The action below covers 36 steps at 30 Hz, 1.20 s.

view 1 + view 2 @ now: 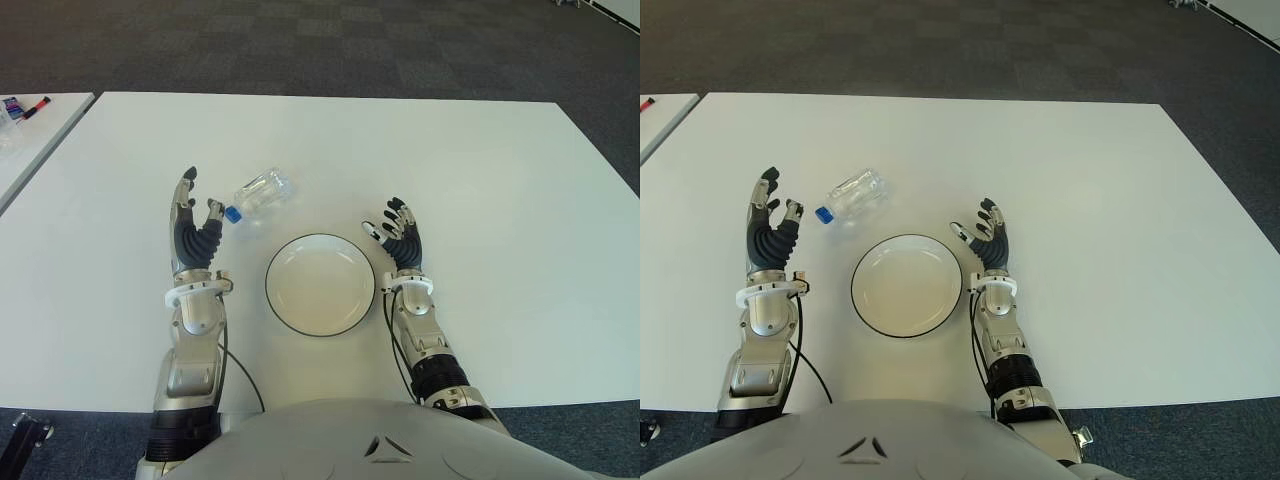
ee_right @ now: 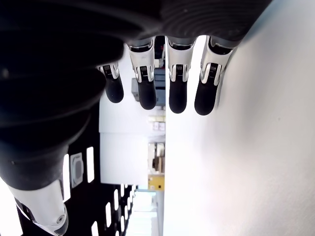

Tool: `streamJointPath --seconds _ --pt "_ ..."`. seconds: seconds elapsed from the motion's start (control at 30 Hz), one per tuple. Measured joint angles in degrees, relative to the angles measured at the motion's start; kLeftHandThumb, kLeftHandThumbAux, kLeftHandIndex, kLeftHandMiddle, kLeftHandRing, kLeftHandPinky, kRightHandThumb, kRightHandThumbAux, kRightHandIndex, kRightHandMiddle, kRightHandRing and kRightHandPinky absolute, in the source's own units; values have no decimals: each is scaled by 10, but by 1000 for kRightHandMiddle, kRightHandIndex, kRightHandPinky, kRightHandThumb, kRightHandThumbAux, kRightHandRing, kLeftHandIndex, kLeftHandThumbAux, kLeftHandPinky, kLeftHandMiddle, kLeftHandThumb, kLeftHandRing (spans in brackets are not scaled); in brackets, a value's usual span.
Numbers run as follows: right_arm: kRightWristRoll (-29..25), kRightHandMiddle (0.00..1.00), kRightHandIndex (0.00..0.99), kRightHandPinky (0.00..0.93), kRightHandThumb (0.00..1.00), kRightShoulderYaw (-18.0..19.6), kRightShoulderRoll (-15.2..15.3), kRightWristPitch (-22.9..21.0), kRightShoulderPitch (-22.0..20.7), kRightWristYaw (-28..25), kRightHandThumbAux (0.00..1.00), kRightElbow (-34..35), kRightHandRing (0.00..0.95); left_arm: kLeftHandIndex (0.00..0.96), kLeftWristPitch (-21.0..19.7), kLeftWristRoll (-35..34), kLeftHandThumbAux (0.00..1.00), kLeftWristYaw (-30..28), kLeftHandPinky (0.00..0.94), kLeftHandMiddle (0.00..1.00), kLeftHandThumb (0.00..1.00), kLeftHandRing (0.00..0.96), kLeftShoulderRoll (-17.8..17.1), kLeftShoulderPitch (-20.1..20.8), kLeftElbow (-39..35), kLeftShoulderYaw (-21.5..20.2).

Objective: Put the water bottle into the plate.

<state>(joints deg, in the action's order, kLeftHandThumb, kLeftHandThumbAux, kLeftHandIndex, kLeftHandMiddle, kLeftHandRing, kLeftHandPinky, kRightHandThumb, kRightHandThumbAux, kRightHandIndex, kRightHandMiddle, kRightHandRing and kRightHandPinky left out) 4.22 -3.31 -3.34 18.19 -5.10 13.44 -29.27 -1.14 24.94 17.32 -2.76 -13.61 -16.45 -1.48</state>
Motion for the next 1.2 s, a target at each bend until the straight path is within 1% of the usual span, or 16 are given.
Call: streamJointPath --seconds 0.13,0.3,0.43,0.6,0.77,1.07,1.2 --pt "0 146 118 201 581 1 0 0 -1 0 724 -1 146 75 -7 -3 480 -11 155 104 679 97 -4 0 -22 0" --pt "-1 144 116 203 576 1 0 0 -3 0 724 -4 144 85 -3 -29 504 -31 176 133 705 127 -5 -1 -45 -2" --pt "-1 145 115 204 577 1 0 2 -4 0 724 -6 144 93 3 -44 524 -42 166 140 712 134 -4 -7 -61 -2" --pt "-1 149 118 204 580 1 0 5 -6 0 722 -10 146 101 17 -53 557 -45 145 127 700 118 -6 -10 -72 -3" --pt "0 147 119 203 573 1 0 8 -11 0 721 -17 146 101 27 -53 568 -46 150 124 684 112 -11 -10 -78 -3" --pt "0 147 116 203 559 1 0 12 -15 1 728 -25 146 99 27 -40 575 -48 165 122 669 112 -22 -9 -78 -3" --pt "0 149 115 212 556 1 0 12 -18 2 729 -28 150 92 24 -17 575 -49 158 105 658 104 -35 4 -61 -1"
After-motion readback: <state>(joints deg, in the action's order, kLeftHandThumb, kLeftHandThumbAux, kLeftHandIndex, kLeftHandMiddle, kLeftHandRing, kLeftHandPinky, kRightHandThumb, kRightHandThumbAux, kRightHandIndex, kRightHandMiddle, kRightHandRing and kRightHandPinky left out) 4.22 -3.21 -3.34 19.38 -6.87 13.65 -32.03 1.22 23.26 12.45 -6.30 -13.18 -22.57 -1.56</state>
